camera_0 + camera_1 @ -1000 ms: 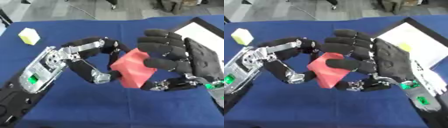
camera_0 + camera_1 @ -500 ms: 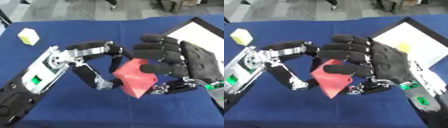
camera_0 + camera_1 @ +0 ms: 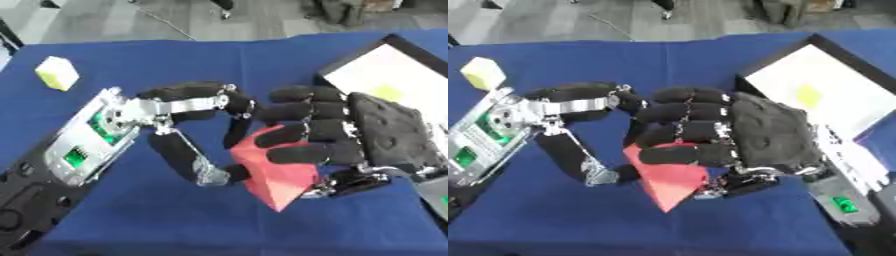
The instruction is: Pick up the objects with one hand, pass them to the other hand, and then place them into the box on the other side of the table.
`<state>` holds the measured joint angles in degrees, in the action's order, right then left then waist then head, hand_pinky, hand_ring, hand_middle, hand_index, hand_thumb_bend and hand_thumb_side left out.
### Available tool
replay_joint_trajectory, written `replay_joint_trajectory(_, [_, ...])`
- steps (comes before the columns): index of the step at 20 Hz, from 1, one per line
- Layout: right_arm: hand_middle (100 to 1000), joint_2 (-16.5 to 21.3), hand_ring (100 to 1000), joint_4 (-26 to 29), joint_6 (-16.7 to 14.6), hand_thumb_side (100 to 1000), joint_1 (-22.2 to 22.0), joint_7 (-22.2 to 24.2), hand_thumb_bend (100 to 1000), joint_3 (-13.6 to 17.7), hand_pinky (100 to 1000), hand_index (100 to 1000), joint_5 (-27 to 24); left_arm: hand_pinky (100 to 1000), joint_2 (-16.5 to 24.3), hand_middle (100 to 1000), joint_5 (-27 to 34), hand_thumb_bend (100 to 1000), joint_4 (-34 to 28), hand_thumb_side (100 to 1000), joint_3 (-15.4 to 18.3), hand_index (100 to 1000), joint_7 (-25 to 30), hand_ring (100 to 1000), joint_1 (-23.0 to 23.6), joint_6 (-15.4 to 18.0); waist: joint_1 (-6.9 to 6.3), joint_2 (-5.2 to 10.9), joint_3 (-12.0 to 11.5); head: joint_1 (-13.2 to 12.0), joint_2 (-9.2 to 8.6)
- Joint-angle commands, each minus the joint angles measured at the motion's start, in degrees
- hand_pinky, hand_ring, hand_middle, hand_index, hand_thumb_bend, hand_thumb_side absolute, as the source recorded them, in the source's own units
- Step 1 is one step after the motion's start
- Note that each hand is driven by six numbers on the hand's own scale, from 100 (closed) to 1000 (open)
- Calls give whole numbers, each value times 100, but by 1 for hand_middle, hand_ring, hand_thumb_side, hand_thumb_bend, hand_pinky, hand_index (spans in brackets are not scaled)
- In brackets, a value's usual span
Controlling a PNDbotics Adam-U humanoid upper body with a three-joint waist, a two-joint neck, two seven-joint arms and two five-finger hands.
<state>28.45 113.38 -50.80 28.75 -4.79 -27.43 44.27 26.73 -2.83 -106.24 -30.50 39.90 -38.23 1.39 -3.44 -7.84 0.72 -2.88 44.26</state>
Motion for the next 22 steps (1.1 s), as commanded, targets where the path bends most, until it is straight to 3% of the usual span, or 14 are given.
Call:
replay_joint_trajectory(1, [688,21,885,121,49,100,108,35,304,57,916,931,-59,728,27,366,-1,100,-198,247,-131,500,79,410,-100,-20,18,106,-5,8,-14])
replay_joint_trajectory(6, [464,14,740,121,188,100,97,-232,251,81,847,851,-113,739,30,392,14,100,-214,233,-151,527,162,432,-102,-51,16,105,-3,15,-14])
replay_joint_trajectory(9, [320,14,647,121,270,100,75,-461,165,73,806,781,-181,751,35,423,101,100,-177,362,-150,558,291,457,-79,-40,14,103,-1,22,-14])
replay_joint_trajectory(10, [309,15,641,121,295,100,70,-540,156,73,804,771,-222,752,34,427,139,100,-147,372,-148,562,334,459,-66,-32,14,102,1,31,-14])
replay_joint_trajectory(11, [223,18,606,121,307,100,66,-614,100,72,786,703,-262,763,33,459,177,100,-113,486,-145,599,381,481,-54,-19,13,101,2,38,-14])
replay_joint_trajectory(12, [214,25,595,121,311,100,63,-672,100,70,780,673,-296,768,32,474,217,100,-73,572,-139,624,434,492,-44,-1,12,101,3,41,-14])
replay_joint_trajectory(13, [213,31,593,121,309,100,59,-714,100,68,779,668,-323,769,31,477,251,100,-28,587,-126,629,476,494,-36,20,12,101,4,42,-14])
replay_joint_trajectory(16, [196,34,577,121,302,100,43,-788,100,71,768,609,-393,788,14,524,335,100,138,855,-59,695,529,530,-3,77,13,99,9,60,-14])
replay_joint_trajectory(19, [193,44,574,121,295,100,32,-834,100,88,765,596,-434,804,-38,557,488,100,352,975,35,744,626,559,57,112,17,96,8,93,-14])
replay_joint_trajectory(22, [193,61,571,121,281,100,22,-881,100,100,762,591,-458,810,-81,568,653,100,532,1000,172,756,695,569,110,133,23,93,1,187,-14])
